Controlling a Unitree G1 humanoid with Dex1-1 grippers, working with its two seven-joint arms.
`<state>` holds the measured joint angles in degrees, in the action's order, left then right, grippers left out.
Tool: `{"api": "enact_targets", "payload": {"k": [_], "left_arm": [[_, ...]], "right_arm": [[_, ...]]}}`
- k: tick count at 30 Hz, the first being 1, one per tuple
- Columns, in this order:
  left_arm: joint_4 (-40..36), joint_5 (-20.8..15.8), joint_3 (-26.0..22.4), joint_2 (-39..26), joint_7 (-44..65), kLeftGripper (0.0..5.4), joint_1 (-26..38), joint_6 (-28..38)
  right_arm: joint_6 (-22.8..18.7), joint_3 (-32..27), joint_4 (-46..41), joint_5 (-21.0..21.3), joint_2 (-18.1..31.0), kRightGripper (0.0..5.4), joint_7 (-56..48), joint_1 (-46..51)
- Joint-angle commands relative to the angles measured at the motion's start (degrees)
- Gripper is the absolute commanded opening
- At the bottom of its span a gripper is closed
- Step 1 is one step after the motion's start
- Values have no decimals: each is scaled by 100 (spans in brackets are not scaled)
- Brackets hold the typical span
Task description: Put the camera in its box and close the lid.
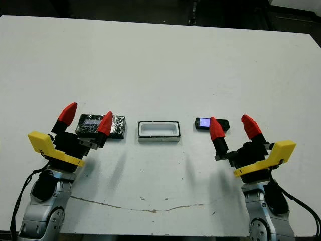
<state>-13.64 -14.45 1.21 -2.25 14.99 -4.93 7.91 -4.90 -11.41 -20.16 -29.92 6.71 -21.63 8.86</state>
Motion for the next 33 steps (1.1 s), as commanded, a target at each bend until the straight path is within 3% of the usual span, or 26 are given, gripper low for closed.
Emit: {"api": "enact_targets", "payload": {"k": [1, 9, 15, 22, 25, 33], "left_arm": [[-33, 11, 12, -37, 2, 540, -73, -91], [-30, 102, 32, -9, -48, 540, -88, -63], [9, 3, 18, -19, 39, 540, -97, -30], [5, 37, 15, -8, -2, 540, -110, -31], [9, 31, 18, -7, 9, 540, -113, -20], [-6, 25, 13, 13, -18, 540, -140, -33]], "right_arm": [[33, -20, 20, 15, 106, 538, -59, 20], [-42, -46, -2, -2, 126, 538, -62, 65], [168, -210, 198, 214, 569, 538, -358, -129], [107, -554, 527, 252, 1600, 538, -923, -975], [-65, -664, 911, 81, 2124, 538, -1347, -1533], [-386, -280, 2644, 102, 3340, 538, -3083, -3318]]}}
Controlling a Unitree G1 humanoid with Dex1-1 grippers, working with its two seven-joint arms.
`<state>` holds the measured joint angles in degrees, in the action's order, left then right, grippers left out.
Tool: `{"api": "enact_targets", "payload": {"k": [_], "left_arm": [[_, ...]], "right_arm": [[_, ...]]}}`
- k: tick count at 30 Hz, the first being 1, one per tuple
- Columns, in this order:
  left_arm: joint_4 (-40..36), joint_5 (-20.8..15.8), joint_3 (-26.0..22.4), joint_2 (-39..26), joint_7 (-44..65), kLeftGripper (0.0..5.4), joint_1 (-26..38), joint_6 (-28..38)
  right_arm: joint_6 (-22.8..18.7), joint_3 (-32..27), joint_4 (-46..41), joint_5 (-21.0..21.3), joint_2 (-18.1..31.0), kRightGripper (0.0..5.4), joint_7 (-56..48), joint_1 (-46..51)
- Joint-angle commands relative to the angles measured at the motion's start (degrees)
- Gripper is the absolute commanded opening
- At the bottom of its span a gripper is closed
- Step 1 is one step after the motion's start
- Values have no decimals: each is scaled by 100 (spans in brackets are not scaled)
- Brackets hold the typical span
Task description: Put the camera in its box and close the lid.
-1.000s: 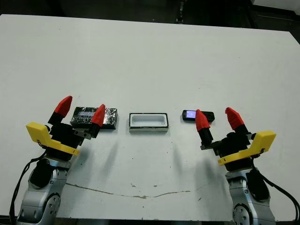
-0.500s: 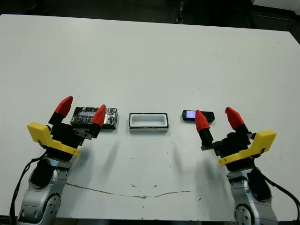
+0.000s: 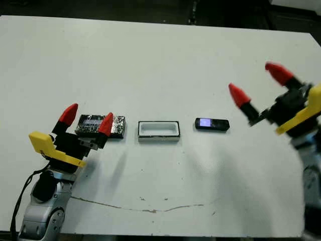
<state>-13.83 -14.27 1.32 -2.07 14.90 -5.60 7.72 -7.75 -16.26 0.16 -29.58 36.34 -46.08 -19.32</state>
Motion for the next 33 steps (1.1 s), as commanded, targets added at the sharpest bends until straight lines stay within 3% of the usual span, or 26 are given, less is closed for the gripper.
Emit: {"api": "enact_targets", "payload": {"k": [1, 6, 12, 16, 24, 33], "left_arm": [[14, 8, 1, -6, -7, 540, -75, -10], [14, -20, -6, -12, 12, 540, -80, -27], [18, -49, -10, -17, 40, 540, -86, -21], [9, -25, -13, -18, 18, 540, -74, -13], [-5, 19, 9, -11, -12, 540, -60, -43], [15, 53, 13, -10, -14, 540, -39, 5]], "right_arm": [[-92, 330, 898, 119, 463, 538, -930, -739], [-85, 1005, 1718, 618, 800, 538, -1969, -1659], [785, 1710, 2904, 1312, 742, 538, -3189, -2562], [614, 2308, 3589, 1827, 692, 538, -3865, -3163], [1401, 2881, 4534, 2672, 354, 538, -4085, -3717], [1750, 3097, 5429, 3163, -114, 538, -4067, -3975]]}}
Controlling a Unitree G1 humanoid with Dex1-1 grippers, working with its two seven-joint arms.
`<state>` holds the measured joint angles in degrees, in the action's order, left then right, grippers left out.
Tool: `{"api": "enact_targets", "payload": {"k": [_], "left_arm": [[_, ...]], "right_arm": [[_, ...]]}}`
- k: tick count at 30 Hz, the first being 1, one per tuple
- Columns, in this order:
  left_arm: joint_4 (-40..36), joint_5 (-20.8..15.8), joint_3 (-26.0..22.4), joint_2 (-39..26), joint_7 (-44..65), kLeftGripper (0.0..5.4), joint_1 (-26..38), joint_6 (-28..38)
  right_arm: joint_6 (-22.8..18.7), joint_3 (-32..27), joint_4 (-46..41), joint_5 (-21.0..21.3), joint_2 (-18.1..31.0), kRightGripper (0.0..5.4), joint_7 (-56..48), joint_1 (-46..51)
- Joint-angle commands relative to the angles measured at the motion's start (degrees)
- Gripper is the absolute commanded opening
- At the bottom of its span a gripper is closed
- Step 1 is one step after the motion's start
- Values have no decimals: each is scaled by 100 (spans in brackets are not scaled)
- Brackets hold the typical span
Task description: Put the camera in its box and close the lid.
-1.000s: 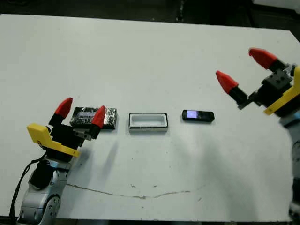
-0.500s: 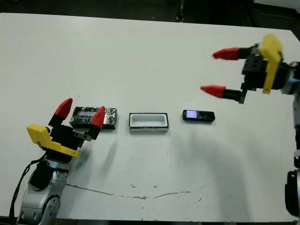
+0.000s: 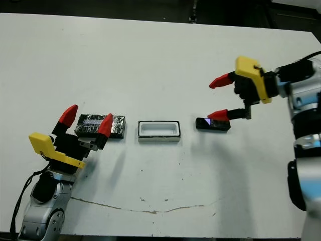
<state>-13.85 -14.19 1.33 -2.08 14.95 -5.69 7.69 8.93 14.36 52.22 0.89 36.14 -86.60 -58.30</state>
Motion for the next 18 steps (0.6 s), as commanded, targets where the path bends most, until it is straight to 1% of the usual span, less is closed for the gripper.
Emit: {"api": "enact_targets", "payload": {"k": [1, 6, 10, 12, 13, 15, 17, 18], "left_arm": [[17, 50, 12, -7, -22, 540, -30, 10], [3, 41, 9, -18, -15, 540, -42, -12], [-8, 38, 15, -18, -23, 540, -53, -46], [-7, 51, 15, -24, -30, 540, -59, -54], [-12, 53, 15, -24, -34, 540, -62, -59], [-4, 49, 12, -26, -28, 540, -67, -49], [15, 46, 4, -34, -14, 540, -68, -27], [21, 41, 2, -35, -8, 540, -70, -21]], "right_arm": [[67, 39, 292, 140, -137, 538, -7, -81], [175, 97, 437, 325, -290, 538, 41, -29], [219, 101, 374, 404, -359, 538, 141, 78], [120, 171, 347, 545, -366, 529, 297, 126], [1, 213, 326, 621, -369, 519, 365, 142], [-159, 291, 246, 740, -372, 535, 470, 197], [-138, 316, 152, 772, -369, 540, 519, 295], [-136, 319, 103, 771, -365, 529, 523, 336]]}}
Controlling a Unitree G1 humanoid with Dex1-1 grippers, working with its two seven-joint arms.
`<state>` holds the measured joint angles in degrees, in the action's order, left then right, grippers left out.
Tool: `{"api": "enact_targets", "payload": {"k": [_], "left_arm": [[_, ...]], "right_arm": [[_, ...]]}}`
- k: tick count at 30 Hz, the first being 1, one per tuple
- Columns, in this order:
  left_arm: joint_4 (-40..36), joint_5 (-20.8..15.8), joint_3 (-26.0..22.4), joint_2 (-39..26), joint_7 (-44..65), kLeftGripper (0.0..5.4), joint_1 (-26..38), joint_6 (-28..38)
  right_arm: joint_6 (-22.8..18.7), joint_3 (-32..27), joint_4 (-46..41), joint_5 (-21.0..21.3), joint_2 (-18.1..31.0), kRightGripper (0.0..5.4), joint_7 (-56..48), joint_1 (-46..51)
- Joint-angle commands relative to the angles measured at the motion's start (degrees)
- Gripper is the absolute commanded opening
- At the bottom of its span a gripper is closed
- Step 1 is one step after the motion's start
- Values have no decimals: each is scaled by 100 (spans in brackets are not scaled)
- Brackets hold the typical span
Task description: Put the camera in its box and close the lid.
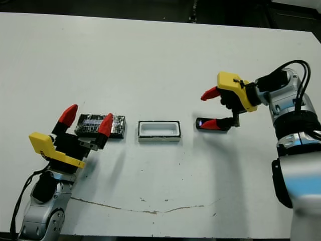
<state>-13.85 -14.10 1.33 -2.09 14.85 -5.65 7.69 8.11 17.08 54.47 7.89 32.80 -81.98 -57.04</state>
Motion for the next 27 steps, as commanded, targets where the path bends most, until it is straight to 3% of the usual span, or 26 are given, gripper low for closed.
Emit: {"api": "enact_targets", "payload": {"k": [1, 11, 15, 22, 27], "left_arm": [[19, 23, -1, -35, 4, 540, -79, -28], [34, -55, -9, -26, 60, 540, -105, 6], [40, -29, -2, -17, 46, 540, -110, 34], [25, -36, -3, -15, 36, 540, -113, 11], [36, -43, -2, -9, 42, 540, -112, 21]], "right_arm": [[-111, 63, -175, 81, -25, 528, 45, 239], [-628, 165, -551, 221, 3, 397, 206, 488], [-476, 174, -545, 220, -10, 337, 204, 564], [-783, 241, -789, 313, -14, 239, 350, 661], [-531, 202, -841, 218, 15, 169, 375, 752]]}}
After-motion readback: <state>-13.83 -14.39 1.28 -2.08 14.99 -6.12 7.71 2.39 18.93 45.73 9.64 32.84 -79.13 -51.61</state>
